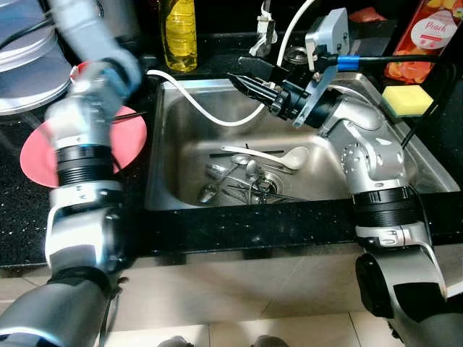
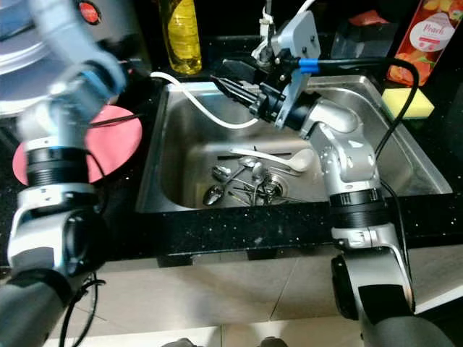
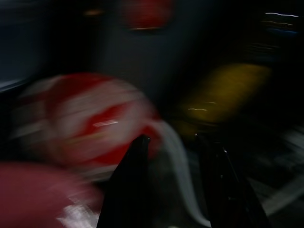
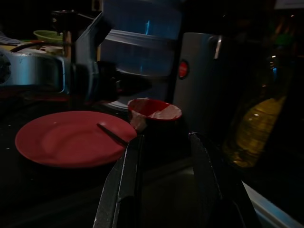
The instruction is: Kitchen organization
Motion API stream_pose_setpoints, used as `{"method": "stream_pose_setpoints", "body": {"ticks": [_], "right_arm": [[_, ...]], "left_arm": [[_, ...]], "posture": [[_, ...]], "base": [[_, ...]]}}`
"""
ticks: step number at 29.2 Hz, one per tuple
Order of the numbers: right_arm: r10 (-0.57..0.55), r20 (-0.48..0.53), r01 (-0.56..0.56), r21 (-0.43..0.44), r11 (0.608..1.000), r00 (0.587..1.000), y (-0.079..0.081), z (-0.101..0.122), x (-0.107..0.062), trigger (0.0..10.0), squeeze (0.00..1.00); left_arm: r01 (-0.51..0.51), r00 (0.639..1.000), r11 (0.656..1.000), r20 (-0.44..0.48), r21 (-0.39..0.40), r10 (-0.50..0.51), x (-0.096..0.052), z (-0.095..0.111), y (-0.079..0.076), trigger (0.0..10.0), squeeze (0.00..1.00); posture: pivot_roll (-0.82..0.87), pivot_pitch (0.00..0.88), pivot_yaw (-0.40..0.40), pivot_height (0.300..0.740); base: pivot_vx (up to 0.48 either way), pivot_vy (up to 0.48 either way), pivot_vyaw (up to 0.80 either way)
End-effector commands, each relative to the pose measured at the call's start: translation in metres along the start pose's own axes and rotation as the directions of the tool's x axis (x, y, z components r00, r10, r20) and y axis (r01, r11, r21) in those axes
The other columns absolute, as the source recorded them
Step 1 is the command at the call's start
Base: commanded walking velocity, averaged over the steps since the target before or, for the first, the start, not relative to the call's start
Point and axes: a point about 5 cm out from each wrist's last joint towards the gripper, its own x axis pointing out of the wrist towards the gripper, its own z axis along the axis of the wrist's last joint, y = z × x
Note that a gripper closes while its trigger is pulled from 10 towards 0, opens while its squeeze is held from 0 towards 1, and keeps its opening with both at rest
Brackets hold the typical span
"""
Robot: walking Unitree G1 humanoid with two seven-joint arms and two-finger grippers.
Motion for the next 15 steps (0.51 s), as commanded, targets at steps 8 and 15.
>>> {"method": "stream_pose_setpoints", "body": {"ticks": [8, 15], "right_arm": [[0.041, 0.014, -0.042, 0.013, 0.999, 0.999, 0.005, 0.0, 0.009, 10.0, 0.0], [0.034, 0.008, -0.034, 0.013, 0.999, 0.999, 0.005, -0.001, 0.006, 10.0, 0.0]], "left_arm": [[-0.26, 0.958, 0.955, -0.163, -0.145, 0.236, -0.01, -0.043, 0.028, 10.0, 0.0], [-0.378, 0.916, 0.906, -0.216, -0.192, 0.337, -0.012, -0.05, 0.031, 0.0, 0.0]], "posture": [[0.04, 0.057, 0.019, 0.74], [0.03, 0.061, 0.025, 0.74]], "base": [[0.0, 0.0, 0.0], [0.0, 0.0, 0.0]]}}
